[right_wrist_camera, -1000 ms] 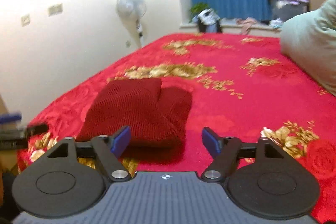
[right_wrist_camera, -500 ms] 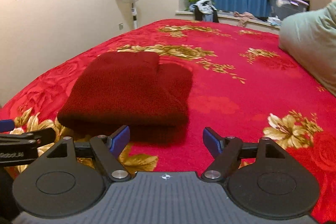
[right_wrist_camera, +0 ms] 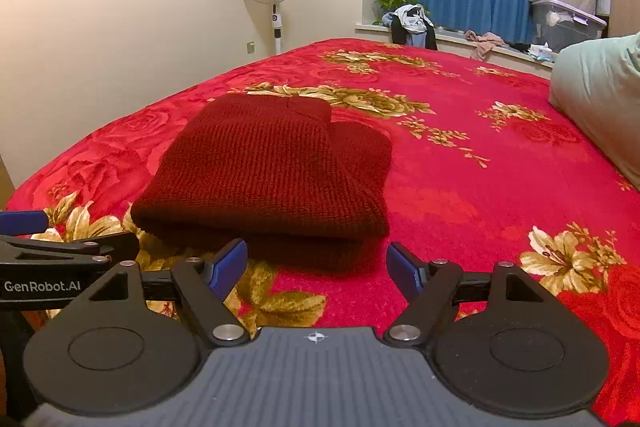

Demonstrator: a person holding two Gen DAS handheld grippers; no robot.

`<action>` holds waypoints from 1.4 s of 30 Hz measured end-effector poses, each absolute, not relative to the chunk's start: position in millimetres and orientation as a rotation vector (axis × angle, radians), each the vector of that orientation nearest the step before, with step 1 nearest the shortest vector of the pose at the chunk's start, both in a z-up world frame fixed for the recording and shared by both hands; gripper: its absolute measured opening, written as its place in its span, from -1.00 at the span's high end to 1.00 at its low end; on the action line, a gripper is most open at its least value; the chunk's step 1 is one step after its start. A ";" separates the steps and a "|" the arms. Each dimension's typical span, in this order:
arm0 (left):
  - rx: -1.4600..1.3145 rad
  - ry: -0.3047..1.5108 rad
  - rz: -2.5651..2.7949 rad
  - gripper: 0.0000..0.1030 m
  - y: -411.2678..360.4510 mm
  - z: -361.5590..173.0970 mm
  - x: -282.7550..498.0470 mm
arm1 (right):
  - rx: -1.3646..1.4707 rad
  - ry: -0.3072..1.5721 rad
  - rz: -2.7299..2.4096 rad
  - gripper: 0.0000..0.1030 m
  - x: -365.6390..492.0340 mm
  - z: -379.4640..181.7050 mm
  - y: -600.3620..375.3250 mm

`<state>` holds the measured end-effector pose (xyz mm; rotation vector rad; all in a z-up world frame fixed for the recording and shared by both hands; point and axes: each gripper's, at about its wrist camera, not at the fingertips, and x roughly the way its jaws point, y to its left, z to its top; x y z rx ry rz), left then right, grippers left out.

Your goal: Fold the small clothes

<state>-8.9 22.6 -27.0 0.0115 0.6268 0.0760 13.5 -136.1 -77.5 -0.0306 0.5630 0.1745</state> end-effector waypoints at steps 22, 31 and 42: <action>0.023 0.630 0.066 -0.99 19.0 -31.2 -10.0 | -0.024 0.570 0.177 -0.51 11.9 -79.9 -134.6; 0.023 0.637 0.062 -0.99 19.1 -32.4 -9.2 | -0.026 0.574 0.174 -0.51 12.7 -80.4 -134.7; 0.021 0.641 0.061 -0.99 18.8 -33.1 -9.2 | -0.029 0.576 0.173 -0.51 13.0 -80.4 -134.3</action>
